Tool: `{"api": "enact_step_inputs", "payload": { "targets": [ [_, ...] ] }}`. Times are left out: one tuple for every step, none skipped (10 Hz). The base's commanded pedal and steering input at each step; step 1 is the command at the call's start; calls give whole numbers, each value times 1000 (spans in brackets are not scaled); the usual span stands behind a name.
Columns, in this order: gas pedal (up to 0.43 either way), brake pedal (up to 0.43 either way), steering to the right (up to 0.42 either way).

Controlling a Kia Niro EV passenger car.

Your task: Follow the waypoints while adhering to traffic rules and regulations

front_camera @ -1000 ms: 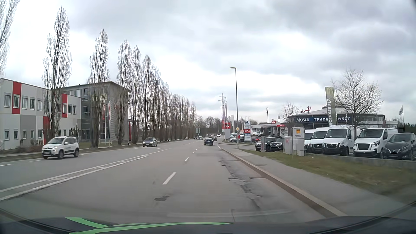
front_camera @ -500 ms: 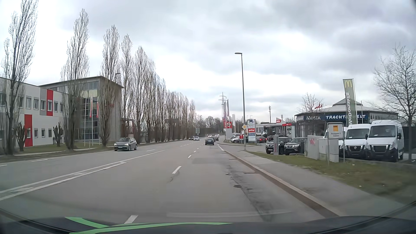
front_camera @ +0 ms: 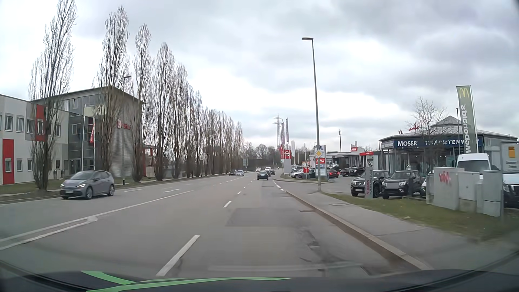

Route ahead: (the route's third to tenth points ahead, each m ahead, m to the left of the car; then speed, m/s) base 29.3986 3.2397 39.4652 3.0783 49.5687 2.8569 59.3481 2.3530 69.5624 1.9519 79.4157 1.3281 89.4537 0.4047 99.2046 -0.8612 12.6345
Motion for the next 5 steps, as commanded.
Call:
{"api": "enact_step_inputs", "payload": {
  "targets": [
    [59,0,-1],
    [59,0,-1],
    [59,0,-1],
    [59,0,-1],
    [59,0,-1]
  ]
}}
